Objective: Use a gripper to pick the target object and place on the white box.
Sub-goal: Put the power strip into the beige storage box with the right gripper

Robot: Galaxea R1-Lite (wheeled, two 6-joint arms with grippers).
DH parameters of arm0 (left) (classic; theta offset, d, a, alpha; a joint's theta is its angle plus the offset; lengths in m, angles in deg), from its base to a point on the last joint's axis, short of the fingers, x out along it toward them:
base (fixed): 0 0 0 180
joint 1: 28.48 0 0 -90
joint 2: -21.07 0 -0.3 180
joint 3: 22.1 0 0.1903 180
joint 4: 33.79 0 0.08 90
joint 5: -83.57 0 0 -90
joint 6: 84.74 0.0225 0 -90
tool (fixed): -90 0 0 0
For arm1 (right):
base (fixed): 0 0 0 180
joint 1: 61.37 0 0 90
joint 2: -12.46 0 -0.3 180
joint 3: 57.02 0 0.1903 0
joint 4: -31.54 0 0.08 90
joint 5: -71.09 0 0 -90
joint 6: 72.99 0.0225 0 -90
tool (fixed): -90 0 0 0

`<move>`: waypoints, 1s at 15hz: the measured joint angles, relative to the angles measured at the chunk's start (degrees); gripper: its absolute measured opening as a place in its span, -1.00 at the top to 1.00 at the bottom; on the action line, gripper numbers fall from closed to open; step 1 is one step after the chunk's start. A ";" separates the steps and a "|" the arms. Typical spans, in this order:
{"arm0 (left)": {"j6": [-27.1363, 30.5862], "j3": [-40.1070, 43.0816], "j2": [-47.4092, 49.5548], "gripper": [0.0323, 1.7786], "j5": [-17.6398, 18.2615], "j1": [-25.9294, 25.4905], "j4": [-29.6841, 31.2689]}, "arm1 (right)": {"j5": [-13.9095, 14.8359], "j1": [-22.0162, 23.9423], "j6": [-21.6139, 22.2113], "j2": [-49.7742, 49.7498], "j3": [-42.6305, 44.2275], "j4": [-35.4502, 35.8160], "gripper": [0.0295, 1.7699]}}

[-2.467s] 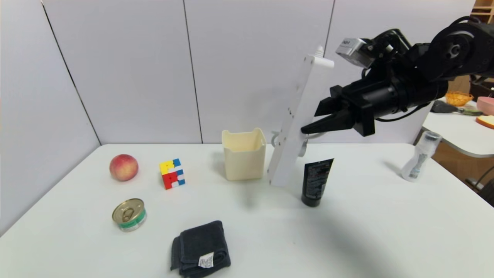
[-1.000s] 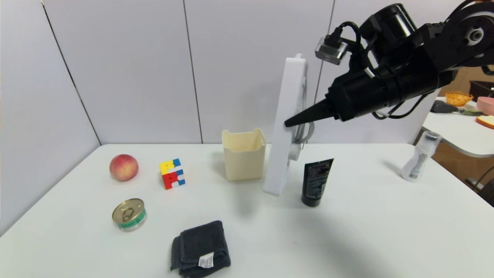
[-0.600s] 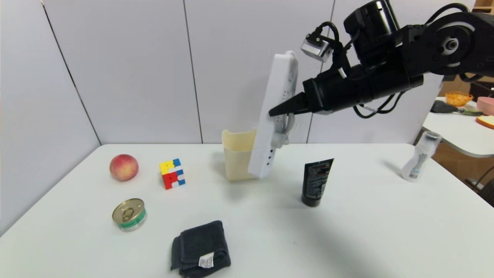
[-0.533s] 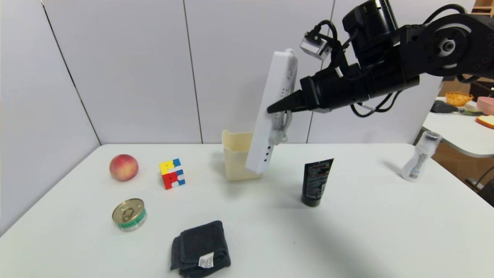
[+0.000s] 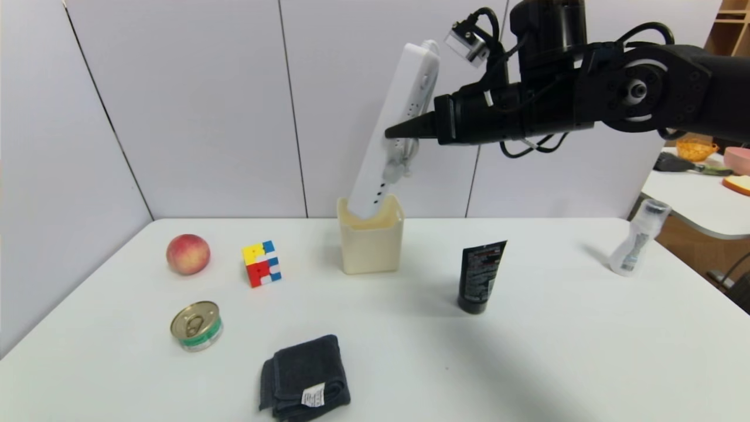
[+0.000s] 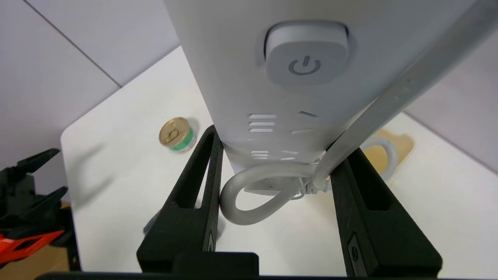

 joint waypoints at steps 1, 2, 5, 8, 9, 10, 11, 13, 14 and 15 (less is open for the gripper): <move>0.02 0.00 0.00 -0.90 0.00 0.00 0.00 | 1.21 -0.04 -0.06 0.66 0.00 1.88 0.09; 0.05 0.00 0.00 -0.90 -0.02 0.00 0.00 | 2.56 -0.02 -0.30 1.33 0.00 3.23 0.09; 0.05 0.00 0.00 -0.90 0.00 0.02 -0.02 | 5.68 0.02 -0.79 3.54 0.00 6.53 0.09; 0.00 0.00 0.00 -0.90 -0.02 0.02 0.00 | 5.99 0.22 -1.95 5.49 0.00 7.23 0.09; 0.00 0.00 0.00 -0.90 -0.02 0.02 -0.02 | 6.01 0.28 -2.40 6.05 0.00 7.31 0.09; 0.05 0.00 0.00 -0.90 -0.02 0.00 0.00 | 6.03 0.28 -2.89 6.45 -0.02 7.31 0.09; 0.02 0.00 0.00 -0.90 0.00 0.00 -0.02 | 6.03 0.28 -3.45 6.75 -0.05 7.31 0.09; 0.00 0.00 0.00 -0.90 0.00 0.00 0.00 | 6.03 0.22 -4.11 7.20 -0.10 7.29 0.09; 0.05 0.00 0.00 -0.90 0.00 0.00 0.00 | 6.01 0.28 -4.55 7.34 -0.10 7.28 0.09; 0.05 0.00 0.00 -0.90 0.00 0.00 0.00 | 6.06 0.28 -4.96 7.45 -0.13 7.23 0.09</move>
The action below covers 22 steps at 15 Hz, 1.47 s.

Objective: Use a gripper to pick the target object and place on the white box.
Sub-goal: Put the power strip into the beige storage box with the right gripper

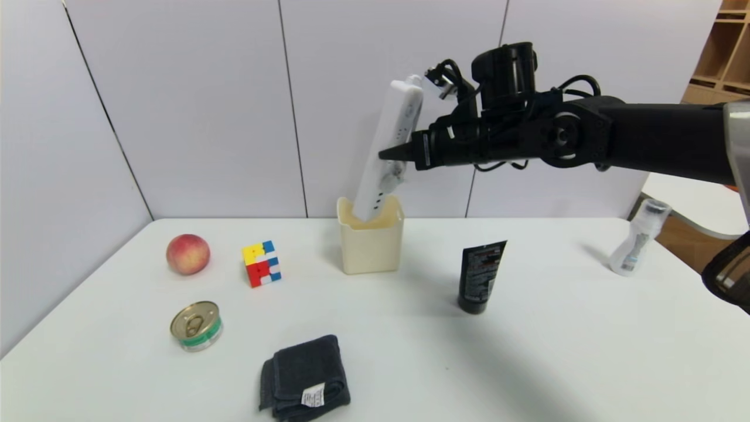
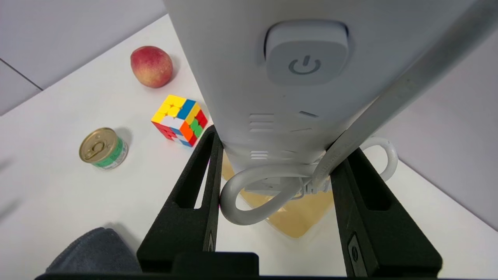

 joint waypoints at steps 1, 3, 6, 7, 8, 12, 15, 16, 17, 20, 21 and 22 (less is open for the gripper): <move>-0.05 0.00 0.00 -0.90 -0.02 0.00 0.00 | 0.01 0.00 -0.39 0.11 0.00 -0.09 0.09; -0.05 0.00 0.00 -0.90 -0.02 0.00 0.01 | 0.04 0.00 -1.69 0.33 -0.05 -0.22 0.09; -0.05 0.00 0.00 -0.90 0.00 0.00 0.00 | 0.00 0.11 -3.63 0.71 -0.09 -0.50 0.09; -0.02 0.00 0.00 -0.90 -0.02 0.00 0.00 | -0.02 0.10 -4.29 0.80 -0.11 -0.74 0.09; -0.05 0.00 0.00 -0.90 -0.02 0.00 0.00 | -0.05 0.07 -4.92 0.96 -0.11 -0.80 0.09; -0.02 0.00 0.00 -0.90 0.00 0.00 0.01 | -0.02 0.07 -7.22 1.66 -0.13 -0.88 0.09; -0.02 0.00 0.00 -0.90 0.02 0.00 0.01 | -0.02 0.00 -8.45 2.07 -0.13 -0.94 0.09; -0.02 0.00 0.00 -0.90 0.00 0.00 0.00 | -0.07 0.00 -8.47 2.10 -0.13 -0.90 0.09; -0.02 0.00 0.00 -0.90 0.00 0.00 0.00 | -0.11 -0.06 -8.51 2.10 -0.13 -0.85 0.09; -0.02 0.00 0.00 -0.90 0.00 0.00 0.00 | -0.11 -0.22 -8.58 2.06 -0.13 -0.91 0.09; -0.02 0.00 0.00 -0.90 0.00 0.00 -0.02 | -0.11 -0.23 -8.58 2.06 -0.13 -0.91 0.09; -0.02 0.00 0.00 -0.90 0.00 0.00 -0.02 | -0.13 -0.28 -8.58 2.06 -0.13 -0.88 0.09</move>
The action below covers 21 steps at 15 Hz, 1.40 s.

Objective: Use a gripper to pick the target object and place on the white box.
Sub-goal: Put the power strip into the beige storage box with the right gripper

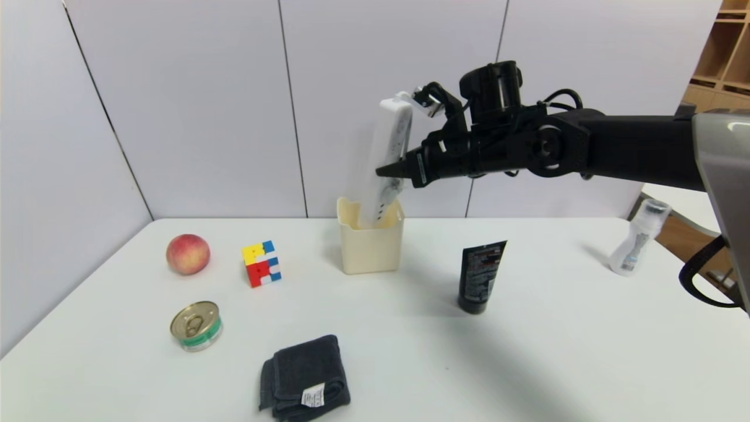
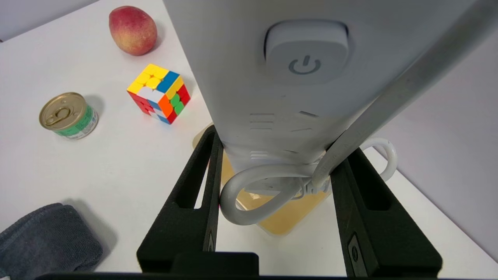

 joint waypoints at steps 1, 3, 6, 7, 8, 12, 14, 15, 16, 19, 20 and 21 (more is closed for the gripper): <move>0.00 0.00 0.00 -0.90 -0.02 0.00 0.02 | 0.02 -0.04 -0.01 -0.02 0.00 0.00 0.09; -0.02 0.00 0.00 -0.90 -0.02 0.00 0.02 | 0.02 -0.20 -0.06 -0.09 0.00 0.02 0.09; 0.00 0.00 0.00 -0.90 -0.02 0.00 0.00 | -0.05 -0.37 -0.04 -0.11 0.00 0.13 0.09; 0.00 0.00 0.00 -0.90 -0.02 0.02 0.00 | -0.05 -0.44 -0.06 -0.09 0.00 -0.04 0.09; 0.00 0.00 0.00 -0.90 -0.02 0.02 0.00 | 0.00 -0.55 -0.06 -0.07 0.00 -0.17 0.09; 0.00 0.00 0.00 -0.90 -0.02 0.00 0.02 | 0.00 -0.66 -0.09 -0.02 0.00 -0.23 0.09; 0.00 0.00 0.00 -0.90 -0.02 0.00 0.02 | 0.02 -0.72 -0.34 0.00 0.00 -0.26 0.09; -0.02 0.00 0.00 -0.90 -0.02 0.00 0.02 | 0.02 -0.74 -0.54 0.01 0.00 -0.45 0.09; -0.02 0.00 0.00 -0.90 -0.02 0.00 0.02 | 0.02 -0.77 -0.78 0.04 0.00 -0.69 0.09; 0.00 0.00 0.00 -0.90 -0.02 0.00 0.02 | 0.02 -0.78 -1.05 0.22 -0.04 -2.43 0.09; 0.00 0.00 0.00 -0.90 -0.02 0.02 0.02 | 0.02 -0.80 -1.13 0.28 -0.04 -2.86 0.09; 0.00 0.00 0.00 -0.90 -0.02 0.00 0.02 | 0.02 -0.85 -1.33 0.34 -0.04 -3.17 0.09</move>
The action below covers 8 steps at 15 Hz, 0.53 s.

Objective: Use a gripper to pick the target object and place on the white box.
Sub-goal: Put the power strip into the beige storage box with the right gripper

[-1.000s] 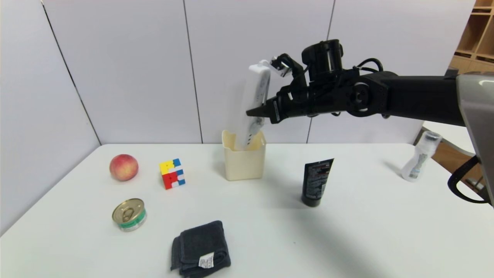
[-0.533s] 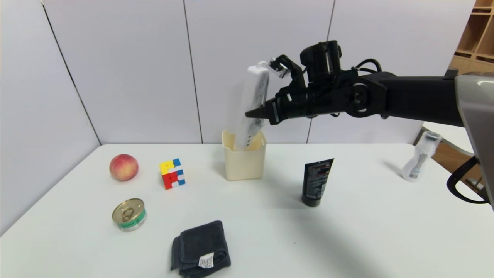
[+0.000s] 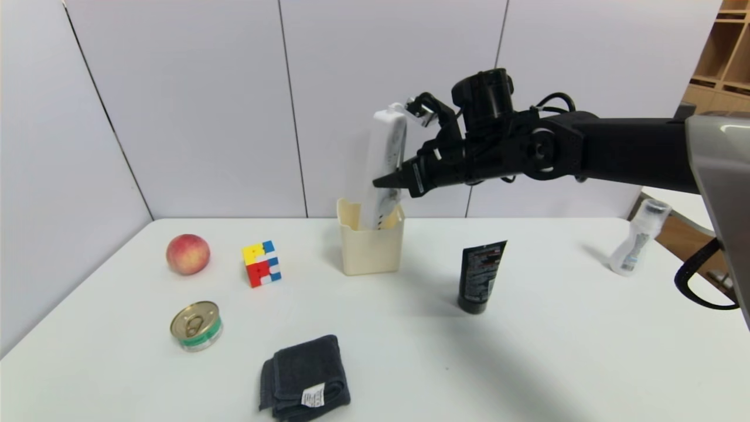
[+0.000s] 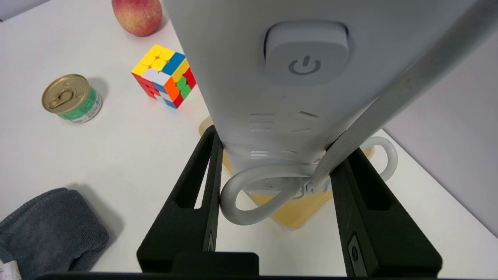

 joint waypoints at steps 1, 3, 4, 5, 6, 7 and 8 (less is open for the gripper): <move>0.00 0.00 0.00 -0.90 0.02 0.00 -0.02 | 0.00 -0.04 -0.20 0.11 0.00 -0.01 0.09; 0.00 0.00 0.00 -0.90 0.02 0.00 0.00 | -0.02 -0.09 -0.33 0.29 0.00 -0.04 0.09; -0.02 0.00 0.00 -0.90 0.02 0.02 0.01 | -0.05 -0.11 -0.35 0.35 0.00 0.02 0.09; -0.02 0.00 0.00 -0.90 0.02 0.02 0.01 | -0.07 -0.11 -0.37 0.41 0.00 0.07 0.09; 0.00 0.00 0.00 -0.90 0.02 0.00 0.01 | -0.05 -0.13 -0.39 0.55 0.04 0.07 0.09; -0.02 0.00 0.00 -0.90 0.00 0.00 0.00 | 0.00 -0.28 -0.57 0.66 0.04 0.02 0.09; -0.02 0.00 0.00 -0.90 0.02 0.00 0.01 | 0.00 -0.37 -0.68 0.79 0.04 0.00 0.09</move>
